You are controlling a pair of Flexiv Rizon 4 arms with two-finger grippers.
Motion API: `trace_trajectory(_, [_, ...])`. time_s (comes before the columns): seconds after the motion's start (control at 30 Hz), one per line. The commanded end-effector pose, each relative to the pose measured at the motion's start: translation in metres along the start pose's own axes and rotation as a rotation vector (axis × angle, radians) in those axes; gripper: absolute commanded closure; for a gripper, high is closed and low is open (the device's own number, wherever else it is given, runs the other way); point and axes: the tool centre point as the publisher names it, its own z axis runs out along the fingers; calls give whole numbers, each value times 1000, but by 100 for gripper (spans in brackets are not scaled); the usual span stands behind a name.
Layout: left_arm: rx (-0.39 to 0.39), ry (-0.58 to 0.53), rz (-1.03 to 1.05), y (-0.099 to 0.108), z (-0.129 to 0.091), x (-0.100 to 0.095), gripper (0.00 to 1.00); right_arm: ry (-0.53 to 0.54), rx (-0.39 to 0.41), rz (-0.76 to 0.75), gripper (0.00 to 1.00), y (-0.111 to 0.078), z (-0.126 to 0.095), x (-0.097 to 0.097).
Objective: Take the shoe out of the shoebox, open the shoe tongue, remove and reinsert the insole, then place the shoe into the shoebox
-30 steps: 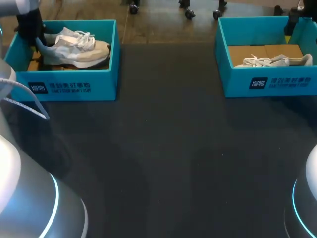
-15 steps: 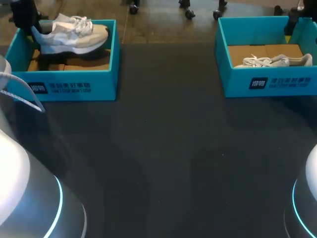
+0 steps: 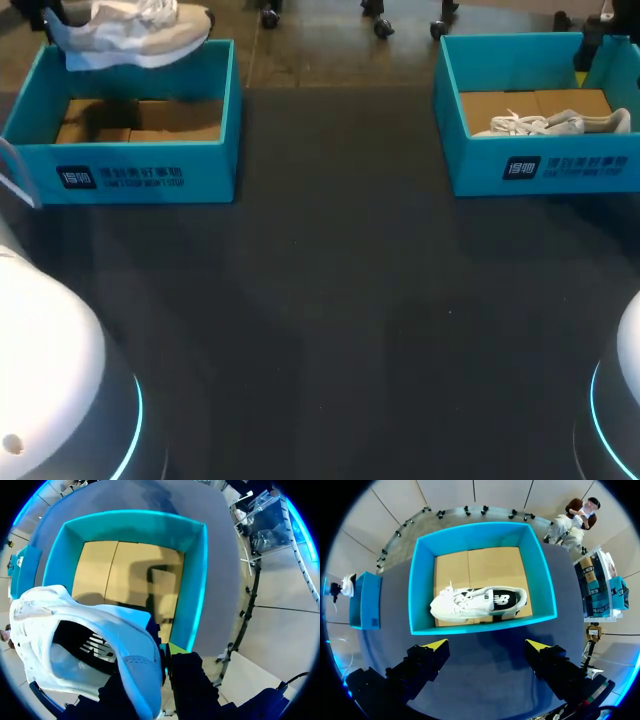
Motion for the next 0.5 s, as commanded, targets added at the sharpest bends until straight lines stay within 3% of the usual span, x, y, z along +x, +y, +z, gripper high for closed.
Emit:
trace_trajectory(0.03, [-103,21,-3,-47,-57,-4,100,-1,0,0,0,0,0,0])
trace_trajectory(0.5, [-154,30,46,-131,-98,-39,100,-1,0,0,0,0,0,0])
